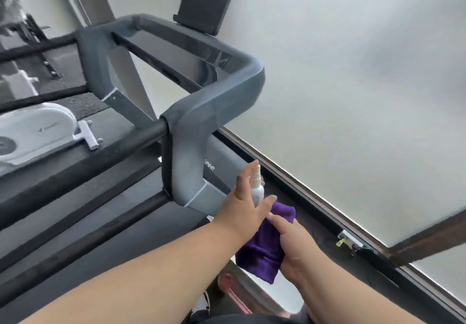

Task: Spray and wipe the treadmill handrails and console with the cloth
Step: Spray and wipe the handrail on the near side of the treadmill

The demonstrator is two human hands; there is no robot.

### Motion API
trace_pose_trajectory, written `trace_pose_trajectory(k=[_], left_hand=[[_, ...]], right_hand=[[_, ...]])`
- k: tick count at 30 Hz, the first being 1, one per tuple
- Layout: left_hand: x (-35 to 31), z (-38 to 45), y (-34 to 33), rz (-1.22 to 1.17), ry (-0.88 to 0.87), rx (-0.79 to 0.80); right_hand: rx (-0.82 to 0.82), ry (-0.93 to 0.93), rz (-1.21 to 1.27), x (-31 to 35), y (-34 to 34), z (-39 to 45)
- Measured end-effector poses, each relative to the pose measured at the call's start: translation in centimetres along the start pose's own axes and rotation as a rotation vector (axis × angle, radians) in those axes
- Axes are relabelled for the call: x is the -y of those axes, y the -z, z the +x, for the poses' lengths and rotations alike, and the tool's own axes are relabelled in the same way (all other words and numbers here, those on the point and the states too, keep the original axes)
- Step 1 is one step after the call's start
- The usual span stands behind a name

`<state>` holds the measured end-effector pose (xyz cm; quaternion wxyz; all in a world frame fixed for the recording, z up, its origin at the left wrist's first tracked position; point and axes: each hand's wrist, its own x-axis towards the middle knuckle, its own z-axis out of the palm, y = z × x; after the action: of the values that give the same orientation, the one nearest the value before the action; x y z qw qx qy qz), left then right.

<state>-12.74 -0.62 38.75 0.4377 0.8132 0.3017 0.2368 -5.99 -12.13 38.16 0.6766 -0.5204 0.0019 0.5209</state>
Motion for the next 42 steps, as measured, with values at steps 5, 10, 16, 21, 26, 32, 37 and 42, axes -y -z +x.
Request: trace_pose_trajectory(k=[5,10,16,21,26,32,37,42], left_hand=[[0.3,-1.5,7.1,0.069,0.017,-0.249],[0.7,-4.9,13.3,0.122,0.069,-0.35],[2.1,-8.5,17.5,0.159,0.123,-0.373],[2.7,-9.0,21.3,0.166,0.018,-0.35],[2.7,-8.7,24.6,0.167,-0.062,-0.221],[1.7,-7.6,25.6,0.166,-0.152,-0.084],[0.7,-5.6,25.1,0.174,-0.165,-0.279],[1.4,-5.4,24.6,0.135,-0.054,-0.508]], right_hand=[[0.109,-0.017,-0.063,-1.2,-6.2,-0.4],[0.156,0.084,-0.058,-2.1,-11.7,-0.6],[0.363,0.041,0.102,-3.5,-18.1,-2.4],[0.426,0.087,0.196,-4.9,-22.2,-3.9],[0.409,0.192,0.236,-6.8,-24.2,-4.6],[0.145,0.389,-0.05,-6.9,-24.7,-5.0],[-0.048,0.517,-0.064,-2.7,-25.6,-3.0],[0.26,1.183,-0.69,4.0,-27.5,1.0]])
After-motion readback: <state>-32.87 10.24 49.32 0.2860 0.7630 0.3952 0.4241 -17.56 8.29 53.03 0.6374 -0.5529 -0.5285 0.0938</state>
